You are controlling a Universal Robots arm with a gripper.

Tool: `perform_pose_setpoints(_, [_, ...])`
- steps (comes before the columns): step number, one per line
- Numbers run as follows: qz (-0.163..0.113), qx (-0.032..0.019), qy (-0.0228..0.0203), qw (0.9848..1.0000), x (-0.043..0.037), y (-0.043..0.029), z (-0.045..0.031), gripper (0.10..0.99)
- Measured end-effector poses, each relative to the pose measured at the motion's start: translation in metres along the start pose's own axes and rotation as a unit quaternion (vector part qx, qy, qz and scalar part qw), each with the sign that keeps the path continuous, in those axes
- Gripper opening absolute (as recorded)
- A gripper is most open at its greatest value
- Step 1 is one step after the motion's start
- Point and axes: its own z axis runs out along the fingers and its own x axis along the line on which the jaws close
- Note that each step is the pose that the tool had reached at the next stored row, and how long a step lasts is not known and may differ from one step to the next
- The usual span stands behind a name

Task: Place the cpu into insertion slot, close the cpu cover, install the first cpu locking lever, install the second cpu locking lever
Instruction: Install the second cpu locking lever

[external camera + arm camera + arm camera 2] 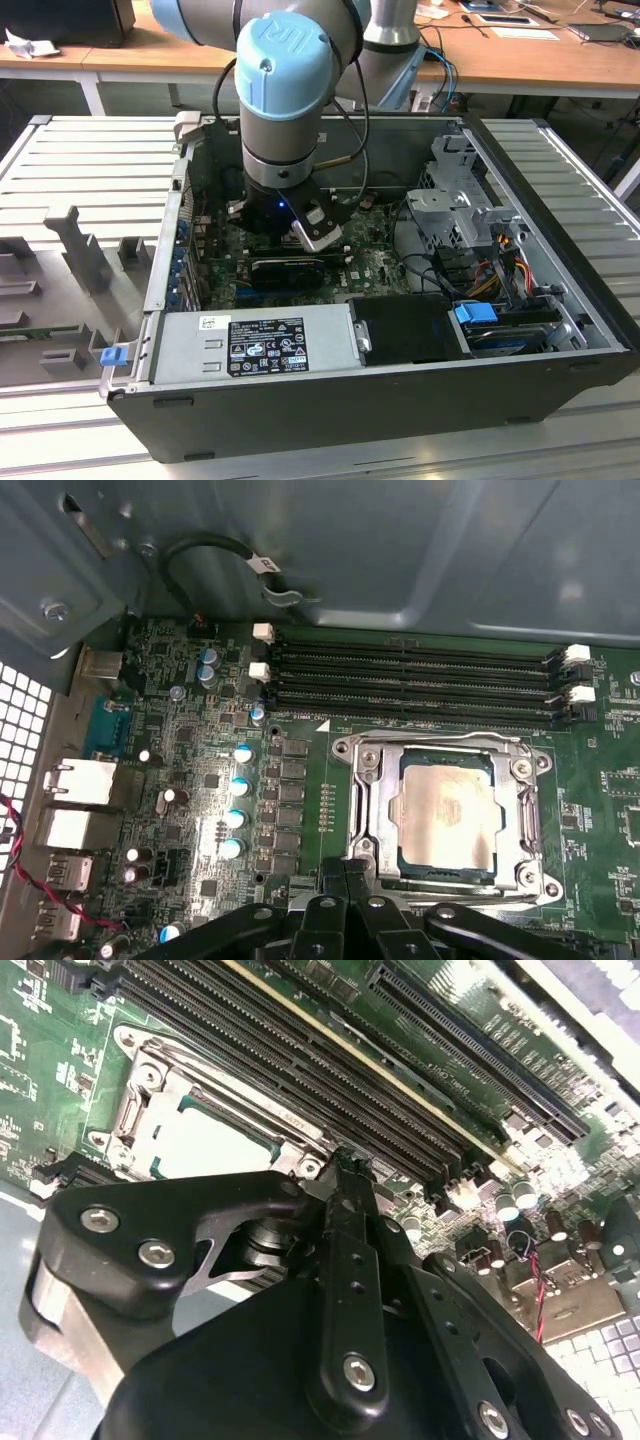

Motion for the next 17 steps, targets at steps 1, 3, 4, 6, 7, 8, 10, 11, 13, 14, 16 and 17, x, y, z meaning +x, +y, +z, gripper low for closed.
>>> perform_pose_setpoints(1, [0.000,-0.0018,-0.0001,1.0000,0.0000,-0.0009,0.0006,0.106])
perform_pose_setpoints(3, [0.000,-0.0105,-0.0009,0.9999,0.0003,-0.0030,0.0027,0.106])
perform_pose_setpoints(4, [0.000,-0.0131,-0.0010,0.9999,0.0003,-0.0031,0.0033,0.106])
perform_pose_setpoints(6, [0.000,-0.0179,-0.0015,0.9998,0.0003,-0.0032,0.0039,0.106])
perform_pose_setpoints(7, [0.000,-0.0177,-0.0014,0.9998,0.0003,-0.0031,0.0032,0.106])
perform_pose_setpoints(8, [0.000,-0.0177,-0.0014,0.9998,0.0003,-0.0026,0.0015,0.106])
perform_pose_setpoints(10, [0.000,-0.0177,-0.0013,0.9998,0.0003,0.0005,-0.0093,0.106])
perform_pose_setpoints(11, [0.000,-0.0177,-0.0014,0.9998,0.0003,0.0044,-0.0227,0.106])
perform_pose_setpoints(13, [-0.001,-0.0178,-0.0012,0.9998,-0.0002,0.0087,-0.0373,0.106])
perform_pose_setpoints(14, [0.000,-0.0179,-0.0009,0.9998,-0.0019,0.0091,-0.0386,0.106])
perform_pose_setpoints(16, [0.001,-0.0184,0.0032,0.9998,-0.0120,0.0087,-0.0388,0.106])
perform_pose_setpoints(17, [0.002,-0.0191,0.0057,0.9998,-0.0169,0.0085,-0.0389,0.106])
